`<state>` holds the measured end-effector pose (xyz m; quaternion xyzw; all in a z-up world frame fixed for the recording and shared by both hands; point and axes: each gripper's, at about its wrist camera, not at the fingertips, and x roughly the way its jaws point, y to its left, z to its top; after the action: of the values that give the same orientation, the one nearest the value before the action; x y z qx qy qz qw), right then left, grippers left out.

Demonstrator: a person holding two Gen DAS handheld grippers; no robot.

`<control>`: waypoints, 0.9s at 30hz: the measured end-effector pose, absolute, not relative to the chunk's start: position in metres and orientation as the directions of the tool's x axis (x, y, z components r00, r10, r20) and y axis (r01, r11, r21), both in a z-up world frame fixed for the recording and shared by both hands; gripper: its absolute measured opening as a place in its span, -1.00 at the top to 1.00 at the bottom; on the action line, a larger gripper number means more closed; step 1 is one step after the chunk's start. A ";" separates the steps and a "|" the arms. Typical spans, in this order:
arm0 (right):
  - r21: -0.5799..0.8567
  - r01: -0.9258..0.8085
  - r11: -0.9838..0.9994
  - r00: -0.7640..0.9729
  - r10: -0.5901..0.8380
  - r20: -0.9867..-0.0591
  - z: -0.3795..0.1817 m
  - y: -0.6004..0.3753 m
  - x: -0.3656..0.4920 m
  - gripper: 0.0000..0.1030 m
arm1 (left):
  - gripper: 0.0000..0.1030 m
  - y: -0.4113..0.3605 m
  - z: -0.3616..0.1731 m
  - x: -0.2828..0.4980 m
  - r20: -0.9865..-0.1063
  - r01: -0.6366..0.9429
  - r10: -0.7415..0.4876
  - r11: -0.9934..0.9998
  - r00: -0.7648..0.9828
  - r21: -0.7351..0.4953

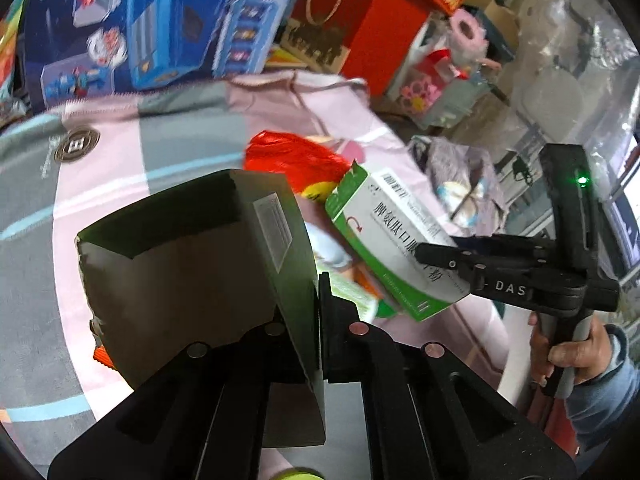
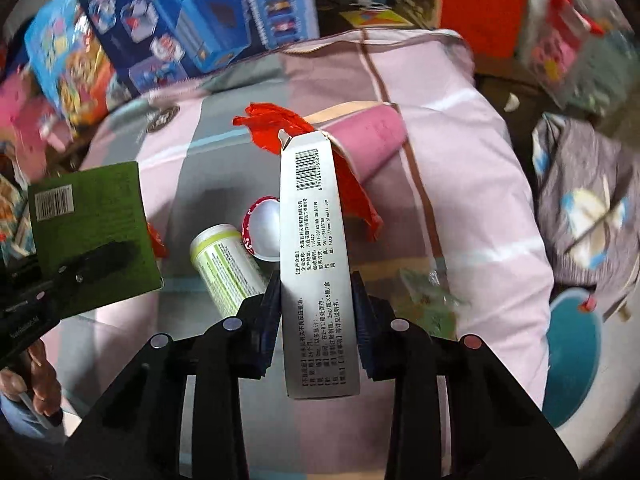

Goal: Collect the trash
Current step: 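Grasp the white medicine box with the right gripper while the left holds the green box, then carry both boxes over the teal bin and open both grippers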

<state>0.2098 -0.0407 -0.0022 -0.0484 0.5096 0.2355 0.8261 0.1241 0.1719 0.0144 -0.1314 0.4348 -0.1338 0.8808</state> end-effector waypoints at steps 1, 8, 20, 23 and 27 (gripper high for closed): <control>0.175 -0.425 0.888 0.379 0.351 -0.856 0.002 -0.049 0.207 0.39 | 0.93 0.167 0.019 0.123 -0.727 0.131 -0.356 0.928 0.588 -0.348; 0.260 -0.348 0.901 0.456 0.405 -0.793 0.029 -0.114 0.187 0.39 | 0.93 0.112 0.034 0.120 -0.708 0.240 -0.434 0.900 0.557 -0.364; 0.353 -0.113 0.929 0.593 0.348 -0.726 0.032 -0.284 0.164 0.39 | 0.93 -0.041 0.037 0.141 -0.725 0.450 -0.545 0.819 0.421 -0.355; 0.378 -0.026 0.926 0.614 0.313 -0.725 0.020 -0.334 0.159 0.39 | 0.93 -0.093 0.031 0.150 -0.746 0.510 -0.554 0.792 0.369 -0.336; 0.402 0.084 0.912 0.619 0.268 -0.738 -0.002 -0.392 0.152 0.39 | 0.93 -0.150 0.020 0.159 -0.770 0.571 -0.561 0.754 0.304 -0.323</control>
<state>0.1517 -0.3924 -0.0018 0.2033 0.4332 0.0527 0.8765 0.1589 -0.1499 0.0196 0.0057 0.4743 -0.3505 0.8076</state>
